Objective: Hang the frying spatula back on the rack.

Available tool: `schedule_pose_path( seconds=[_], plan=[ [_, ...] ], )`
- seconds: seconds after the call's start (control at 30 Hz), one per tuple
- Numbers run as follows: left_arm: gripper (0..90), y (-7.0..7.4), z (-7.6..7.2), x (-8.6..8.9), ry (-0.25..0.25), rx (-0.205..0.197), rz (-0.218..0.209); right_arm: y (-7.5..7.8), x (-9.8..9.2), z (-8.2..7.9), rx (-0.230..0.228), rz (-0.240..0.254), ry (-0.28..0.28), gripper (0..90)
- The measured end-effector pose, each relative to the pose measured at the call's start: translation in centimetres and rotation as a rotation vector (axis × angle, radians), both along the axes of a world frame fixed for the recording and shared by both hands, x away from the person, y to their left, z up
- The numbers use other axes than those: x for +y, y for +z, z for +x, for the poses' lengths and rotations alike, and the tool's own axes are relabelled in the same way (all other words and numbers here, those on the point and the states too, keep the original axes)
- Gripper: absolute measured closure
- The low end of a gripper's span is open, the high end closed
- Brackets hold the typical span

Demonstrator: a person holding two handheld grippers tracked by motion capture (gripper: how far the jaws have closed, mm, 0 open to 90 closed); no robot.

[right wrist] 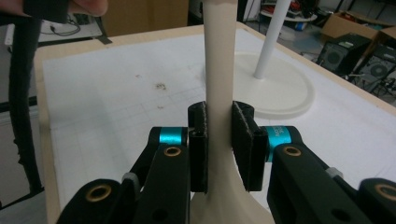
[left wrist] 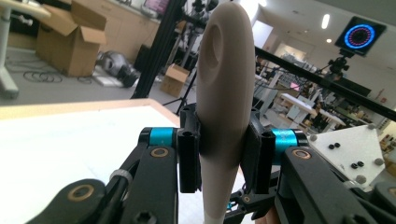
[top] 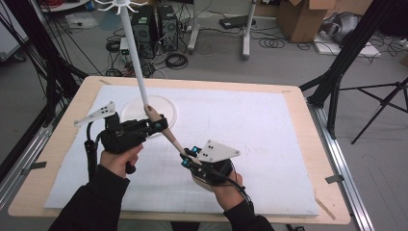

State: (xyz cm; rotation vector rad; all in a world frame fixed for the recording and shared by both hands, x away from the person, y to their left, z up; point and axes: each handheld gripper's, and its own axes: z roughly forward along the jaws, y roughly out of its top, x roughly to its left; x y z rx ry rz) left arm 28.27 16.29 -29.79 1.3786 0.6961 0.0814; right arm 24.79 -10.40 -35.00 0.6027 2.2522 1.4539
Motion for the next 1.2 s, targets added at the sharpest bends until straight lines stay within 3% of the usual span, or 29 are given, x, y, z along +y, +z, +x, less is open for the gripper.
schedule_pose_path(
  seconds=[0.23, 0.47, 0.63, 0.83, 0.93, 1.03, 1.1, 1.2],
  plan=[
    [71.6, 1.1, -0.6, -0.4, -0.035, -0.082, 0.041, 0.3, -0.2, -0.1, 0.01, 0.044, 0.07, 72.9],
    [71.9, 1.5, -1.0, -0.4, -0.068, -0.133, 0.079, 0.6, -0.6, 0.1, 0.031, 0.113, 0.144, 64.4],
    [71.9, 1.7, -1.1, -0.3, -0.124, -0.16, 0.081, 0.8, -0.8, 0.2, 0.047, 0.15, 0.22, 55.2],
    [71.8, 1.9, -1.3, -0.5, -0.212, -0.201, 0.094, 0.7, -0.6, 0.3, 0.065, 0.157, 0.296, 52.6],
    [71.8, 2.0, -1.5, -0.7, -0.286, -0.235, 0.103, 0.6, -0.4, 0.3, 0.08, 0.153, 0.336, 53.7],
    [71.8, 2.1, -1.8, -0.9, -0.342, -0.262, 0.118, 0.4, -0.4, 0.5, 0.095, 0.154, 0.363, 62.5],
    [71.7, 2.2, -1.9, -1.1, -0.342, -0.277, 0.129, 0.1, -0.4, 0.6, 0.108, 0.162, 0.381, 74.2],
    [71.7, 2.1, -1.9, -1.1, -0.321, -0.278, 0.134, 0.0, -0.4, 0.6, 0.119, 0.174, 0.38, 77.9]
  ],
)
